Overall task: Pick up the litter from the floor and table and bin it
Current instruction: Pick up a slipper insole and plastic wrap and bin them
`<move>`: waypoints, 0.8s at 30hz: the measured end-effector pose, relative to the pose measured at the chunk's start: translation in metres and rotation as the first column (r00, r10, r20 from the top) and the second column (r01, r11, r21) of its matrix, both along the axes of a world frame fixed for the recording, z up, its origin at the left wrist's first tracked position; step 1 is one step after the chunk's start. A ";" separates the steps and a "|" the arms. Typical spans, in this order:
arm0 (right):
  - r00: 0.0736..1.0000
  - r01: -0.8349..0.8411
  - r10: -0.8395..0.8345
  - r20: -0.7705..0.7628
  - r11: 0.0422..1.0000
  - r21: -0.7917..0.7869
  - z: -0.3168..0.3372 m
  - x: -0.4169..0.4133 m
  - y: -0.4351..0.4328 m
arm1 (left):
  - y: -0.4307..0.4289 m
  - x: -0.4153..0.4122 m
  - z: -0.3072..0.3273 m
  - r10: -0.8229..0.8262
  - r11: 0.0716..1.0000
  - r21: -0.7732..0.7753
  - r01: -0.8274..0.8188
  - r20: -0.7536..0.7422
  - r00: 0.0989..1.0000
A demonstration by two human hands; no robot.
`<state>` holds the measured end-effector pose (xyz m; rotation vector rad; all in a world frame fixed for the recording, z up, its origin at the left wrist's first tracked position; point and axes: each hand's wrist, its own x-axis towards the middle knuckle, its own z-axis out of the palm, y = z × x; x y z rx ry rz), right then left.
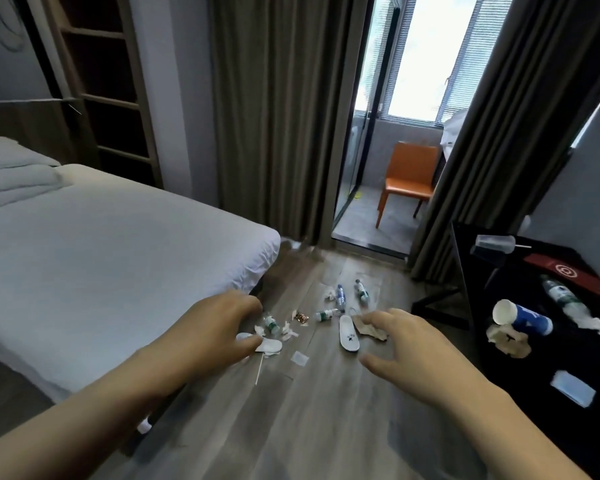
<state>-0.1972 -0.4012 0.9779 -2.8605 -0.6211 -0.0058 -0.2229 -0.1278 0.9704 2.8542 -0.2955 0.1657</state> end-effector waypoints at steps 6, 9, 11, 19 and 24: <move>0.994 0.035 -0.037 -0.100 0.999 -0.016 -0.020 0.108 0.046 | 0.050 0.117 -0.022 -0.003 0.999 0.042 0.007 -0.105 0.994; 0.989 0.062 -0.066 -0.130 0.998 -0.029 -0.032 0.153 0.063 | 0.069 0.168 -0.034 -0.020 0.997 0.069 0.030 -0.149 0.989; 0.983 0.084 -0.087 -0.160 0.996 -0.027 -0.041 0.180 0.069 | 0.077 0.197 -0.043 -0.016 0.997 0.067 0.028 -0.178 0.984; 0.967 0.094 -0.096 -0.236 0.995 -0.020 -0.077 0.303 0.079 | 0.088 0.311 -0.079 -0.028 0.998 0.039 0.040 -0.258 0.966; 0.966 0.026 -0.026 -0.256 1.000 -0.004 -0.109 0.411 0.084 | 0.086 0.402 -0.106 0.038 0.997 0.074 -0.015 -0.317 0.948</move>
